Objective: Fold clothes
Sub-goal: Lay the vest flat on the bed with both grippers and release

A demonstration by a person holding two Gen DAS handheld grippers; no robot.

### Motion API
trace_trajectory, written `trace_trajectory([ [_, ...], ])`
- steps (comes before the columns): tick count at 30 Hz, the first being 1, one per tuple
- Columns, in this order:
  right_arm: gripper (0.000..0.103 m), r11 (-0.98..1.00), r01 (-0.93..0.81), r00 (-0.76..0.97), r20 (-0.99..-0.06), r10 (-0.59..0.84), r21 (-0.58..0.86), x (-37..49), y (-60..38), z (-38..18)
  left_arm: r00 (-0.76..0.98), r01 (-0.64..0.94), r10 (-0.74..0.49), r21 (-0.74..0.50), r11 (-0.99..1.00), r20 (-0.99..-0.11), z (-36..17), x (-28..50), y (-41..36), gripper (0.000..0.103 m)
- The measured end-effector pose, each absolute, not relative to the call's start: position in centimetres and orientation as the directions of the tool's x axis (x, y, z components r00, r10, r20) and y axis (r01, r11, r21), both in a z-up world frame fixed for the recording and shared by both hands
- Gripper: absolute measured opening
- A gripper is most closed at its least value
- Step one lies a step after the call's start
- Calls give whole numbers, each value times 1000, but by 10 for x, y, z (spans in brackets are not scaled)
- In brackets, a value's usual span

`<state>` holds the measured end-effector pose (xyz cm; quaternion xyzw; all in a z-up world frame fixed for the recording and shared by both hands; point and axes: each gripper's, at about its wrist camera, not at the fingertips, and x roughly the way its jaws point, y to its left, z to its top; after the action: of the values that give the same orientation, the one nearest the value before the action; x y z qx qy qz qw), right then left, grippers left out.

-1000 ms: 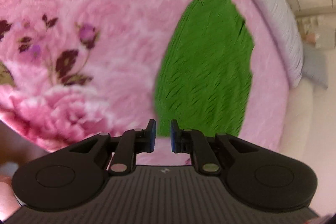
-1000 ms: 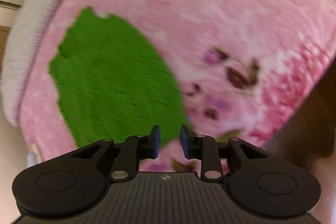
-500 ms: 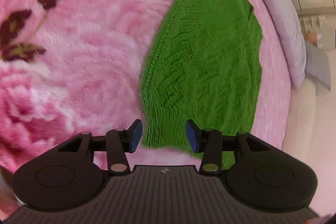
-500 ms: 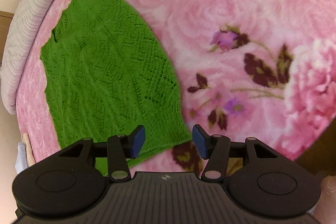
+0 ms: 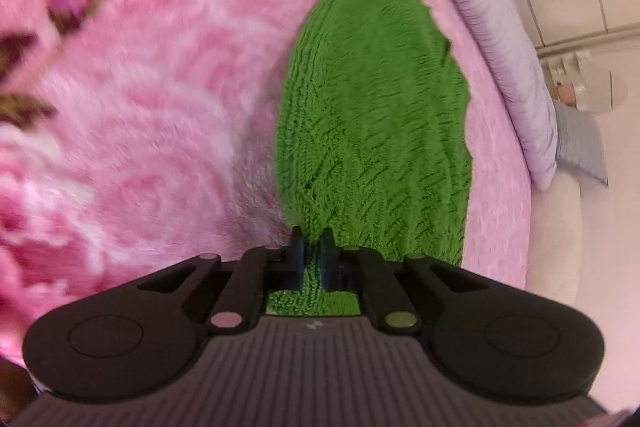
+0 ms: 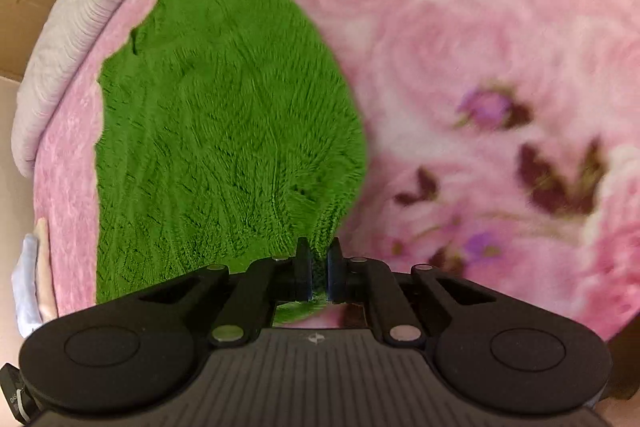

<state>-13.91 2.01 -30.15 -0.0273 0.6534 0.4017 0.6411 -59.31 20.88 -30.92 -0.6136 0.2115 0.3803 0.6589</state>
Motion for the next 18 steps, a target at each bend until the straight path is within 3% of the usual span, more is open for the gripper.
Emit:
trace_trajectory([
  [4, 6, 641, -580, -176, -846, 504, 503, -134, -7, -283, 610, -784, 245, -619, 45, -754, -295, -597, 182, 4],
  [11, 6, 687, -613, -176, -915, 363, 391, -147, -44, -324, 531, -838, 194, -545, -23, -825, -328, -599, 121, 4],
  [18, 9, 677, -651, -233, -939, 254, 345, -150, -57, -333, 409, -908, 180, -419, -15, -894, -321, -593, 101, 8],
])
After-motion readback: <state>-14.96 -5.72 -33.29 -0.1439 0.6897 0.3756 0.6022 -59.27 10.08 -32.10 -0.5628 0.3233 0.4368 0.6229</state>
